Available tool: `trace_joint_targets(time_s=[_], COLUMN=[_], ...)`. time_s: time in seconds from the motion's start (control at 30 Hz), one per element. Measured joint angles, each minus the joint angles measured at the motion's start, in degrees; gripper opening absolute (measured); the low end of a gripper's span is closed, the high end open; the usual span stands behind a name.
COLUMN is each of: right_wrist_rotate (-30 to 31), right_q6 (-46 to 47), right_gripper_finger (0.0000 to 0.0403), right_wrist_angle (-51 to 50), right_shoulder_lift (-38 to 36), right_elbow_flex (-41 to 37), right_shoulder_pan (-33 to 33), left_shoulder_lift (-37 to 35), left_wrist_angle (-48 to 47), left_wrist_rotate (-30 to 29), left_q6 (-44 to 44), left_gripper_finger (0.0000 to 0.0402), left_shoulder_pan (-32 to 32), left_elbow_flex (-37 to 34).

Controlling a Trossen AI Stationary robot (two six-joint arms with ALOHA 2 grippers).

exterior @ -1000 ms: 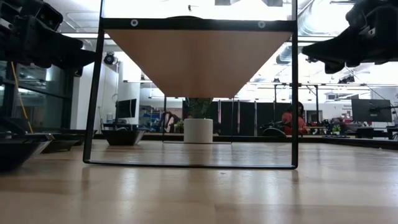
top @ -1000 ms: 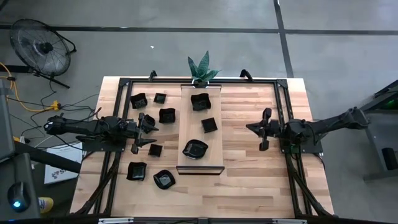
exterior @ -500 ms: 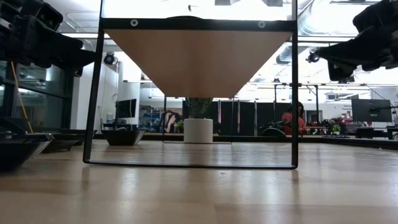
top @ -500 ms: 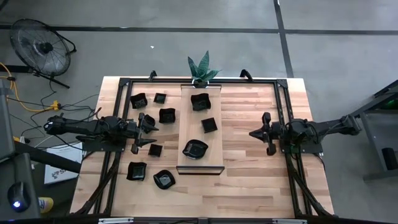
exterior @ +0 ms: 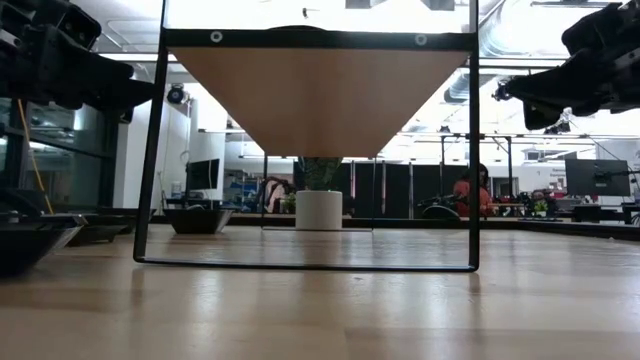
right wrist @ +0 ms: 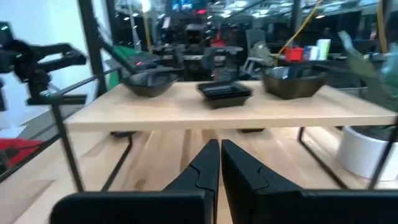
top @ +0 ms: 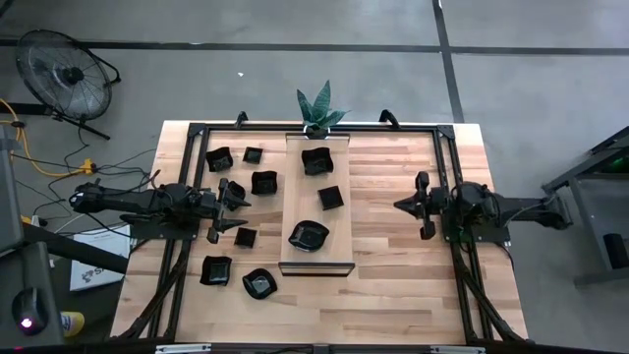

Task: Pick & Place Mini shaped plates
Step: Stack the black distorted square plate on top of the black distorted square plate on the shelf

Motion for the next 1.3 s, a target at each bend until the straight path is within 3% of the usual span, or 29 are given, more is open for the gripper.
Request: trace_joint_targets(time_s=[1.3], right_wrist_rotate=[-0.4], right_q6=[1.1], right_gripper_finger=[0.0012], right_wrist_angle=[0.3], right_shoulder_lift=[0.6], right_elbow_flex=[0.0], right_shoulder_pan=[0.0], left_shoulder_lift=[0.0], left_wrist_angle=[0.0], left_wrist_rotate=[0.0], left_q6=[0.0], left_gripper_finger=[0.0234], left_shoulder_pan=[0.0], left_elbow_flex=[0.0])
